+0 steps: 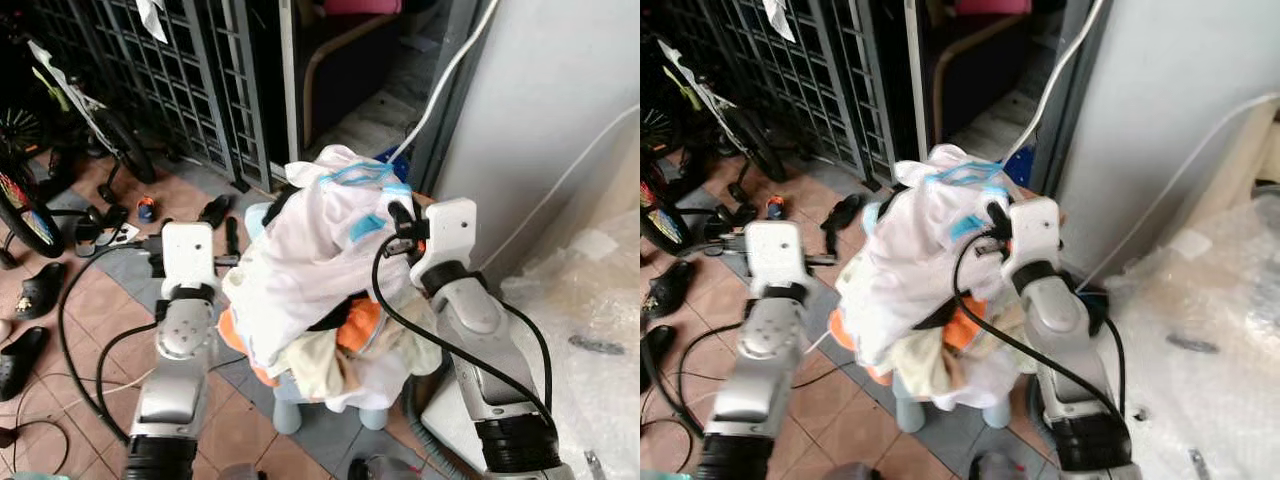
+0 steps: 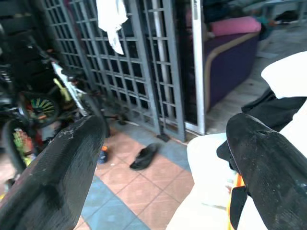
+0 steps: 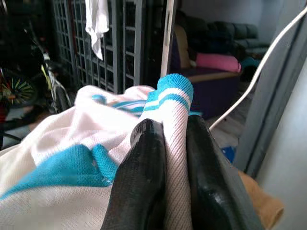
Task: Clothes washing
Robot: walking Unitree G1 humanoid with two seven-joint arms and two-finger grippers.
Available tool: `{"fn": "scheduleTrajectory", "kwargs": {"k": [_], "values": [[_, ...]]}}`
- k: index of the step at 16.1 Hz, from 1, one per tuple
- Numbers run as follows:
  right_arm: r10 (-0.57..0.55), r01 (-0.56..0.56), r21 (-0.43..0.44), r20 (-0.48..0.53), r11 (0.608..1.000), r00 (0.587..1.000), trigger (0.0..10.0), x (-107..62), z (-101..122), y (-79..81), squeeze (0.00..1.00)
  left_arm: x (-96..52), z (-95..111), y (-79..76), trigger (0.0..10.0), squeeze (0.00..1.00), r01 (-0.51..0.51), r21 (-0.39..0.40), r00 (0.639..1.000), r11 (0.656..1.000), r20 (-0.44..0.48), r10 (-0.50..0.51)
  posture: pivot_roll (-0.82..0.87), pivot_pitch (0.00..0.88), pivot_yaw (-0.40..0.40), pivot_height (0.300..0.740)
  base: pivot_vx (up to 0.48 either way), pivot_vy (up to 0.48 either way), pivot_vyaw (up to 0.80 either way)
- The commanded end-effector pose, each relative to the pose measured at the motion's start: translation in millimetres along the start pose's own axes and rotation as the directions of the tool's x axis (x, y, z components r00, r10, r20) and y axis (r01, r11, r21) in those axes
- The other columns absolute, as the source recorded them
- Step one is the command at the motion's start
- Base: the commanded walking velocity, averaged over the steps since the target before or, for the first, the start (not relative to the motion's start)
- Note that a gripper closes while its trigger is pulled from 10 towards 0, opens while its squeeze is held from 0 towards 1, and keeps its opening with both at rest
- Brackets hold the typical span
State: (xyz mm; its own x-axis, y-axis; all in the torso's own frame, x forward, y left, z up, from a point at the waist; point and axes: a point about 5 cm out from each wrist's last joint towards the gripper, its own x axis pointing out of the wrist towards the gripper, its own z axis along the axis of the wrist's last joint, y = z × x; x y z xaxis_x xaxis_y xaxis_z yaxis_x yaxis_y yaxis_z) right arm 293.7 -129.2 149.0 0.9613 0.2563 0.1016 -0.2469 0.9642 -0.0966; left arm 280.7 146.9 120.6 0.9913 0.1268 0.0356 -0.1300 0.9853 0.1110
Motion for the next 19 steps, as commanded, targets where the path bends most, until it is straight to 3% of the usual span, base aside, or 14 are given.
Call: {"fn": "scheduleTrajectory", "kwargs": {"k": [1, 14, 19], "values": [[-0.007, 0.007, -0.009, -0.002, 1.000, 1.000, 10.0, 0.3, -0.8, -2.4, 0.00, -1.2, -0.8, -3.0, 10.0, 0.00, 0.002, -0.001, 1.000, 1.000, -0.001, -0.002, -0.02, 0.000, 0.061, 0.740, 0.000, 0.000, 0.00], [0.006, -0.006, -0.015, 0.016, 1.000, 1.000, 10.0, 4.0, 2.1, 0.9, 0.00, 2.7, -1.9, -4.3, 10.0, 0.00, 0.002, -0.004, 1.000, 1.000, -0.008, -0.002, -0.02, 0.000, 0.067, 0.740, -0.227, 0.000, 0.00], [-0.028, 0.028, -0.011, 0.011, 1.000, 1.000, 10.0, 3.2, 0.0, -4.4, 0.00, 6.3, 3.0, -4.2, 10.0, 0.00, 0.010, -0.055, 1.000, 0.998, -0.027, -0.011, -0.03, 0.000, 0.076, 0.740, -0.051, 0.000, 0.00]]}}
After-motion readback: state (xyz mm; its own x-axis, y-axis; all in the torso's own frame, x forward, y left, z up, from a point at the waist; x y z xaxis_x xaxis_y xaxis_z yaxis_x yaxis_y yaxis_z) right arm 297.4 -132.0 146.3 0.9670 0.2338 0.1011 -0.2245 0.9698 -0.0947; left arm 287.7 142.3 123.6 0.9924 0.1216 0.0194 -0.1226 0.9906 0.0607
